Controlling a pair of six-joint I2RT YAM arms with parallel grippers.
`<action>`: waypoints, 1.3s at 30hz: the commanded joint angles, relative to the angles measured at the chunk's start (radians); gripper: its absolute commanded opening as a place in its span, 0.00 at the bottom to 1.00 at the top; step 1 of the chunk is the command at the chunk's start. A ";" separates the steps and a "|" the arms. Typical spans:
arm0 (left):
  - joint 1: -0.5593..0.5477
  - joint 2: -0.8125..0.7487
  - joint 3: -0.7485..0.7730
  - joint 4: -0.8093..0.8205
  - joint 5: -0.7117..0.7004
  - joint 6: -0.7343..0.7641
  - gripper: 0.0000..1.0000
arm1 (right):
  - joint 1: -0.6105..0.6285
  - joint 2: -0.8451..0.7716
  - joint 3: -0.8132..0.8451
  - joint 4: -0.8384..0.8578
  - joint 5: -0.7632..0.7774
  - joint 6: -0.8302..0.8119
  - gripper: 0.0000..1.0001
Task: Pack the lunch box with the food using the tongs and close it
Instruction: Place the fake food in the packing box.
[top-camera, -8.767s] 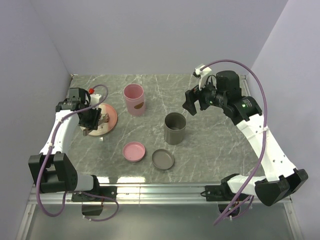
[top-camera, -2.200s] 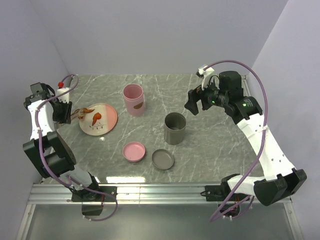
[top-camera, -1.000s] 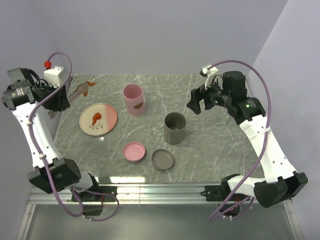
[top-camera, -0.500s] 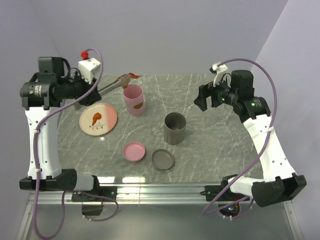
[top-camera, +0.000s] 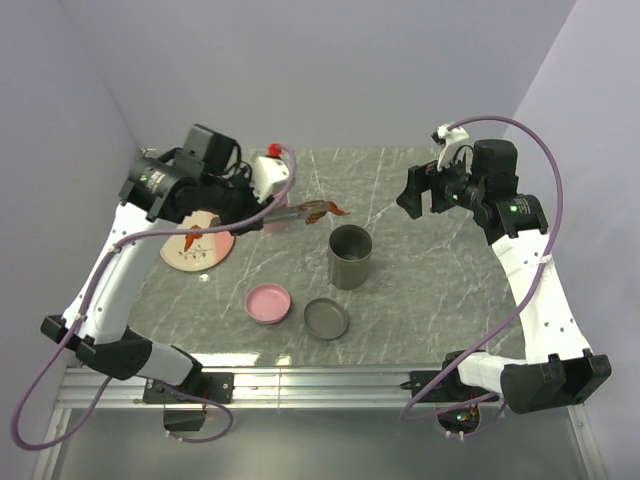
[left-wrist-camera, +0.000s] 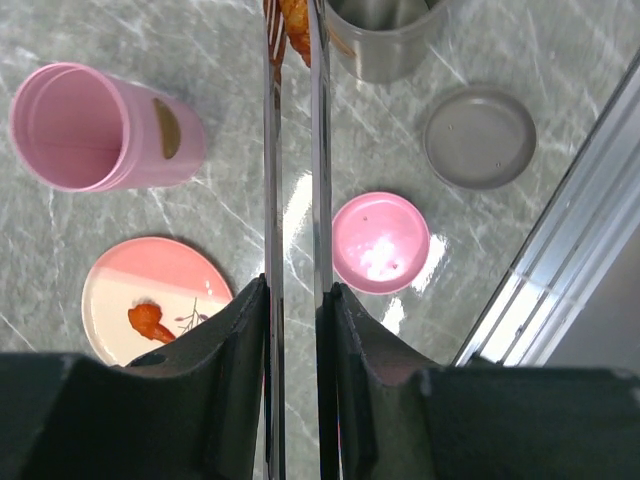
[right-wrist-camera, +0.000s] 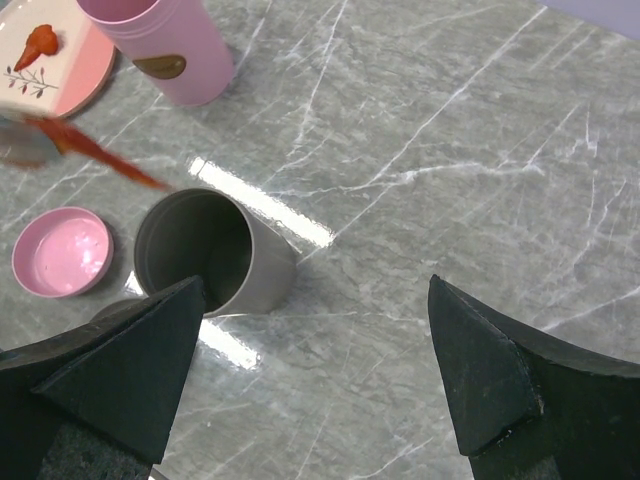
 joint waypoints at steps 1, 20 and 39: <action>-0.088 0.010 -0.015 0.003 -0.119 0.000 0.00 | -0.015 -0.029 0.038 0.005 -0.011 0.011 0.99; -0.251 0.154 0.061 0.001 -0.261 -0.025 0.00 | -0.035 -0.041 0.032 -0.002 -0.007 -0.002 0.99; -0.320 0.209 0.097 0.002 -0.279 -0.031 0.03 | -0.043 -0.043 0.025 -0.004 -0.016 -0.009 0.99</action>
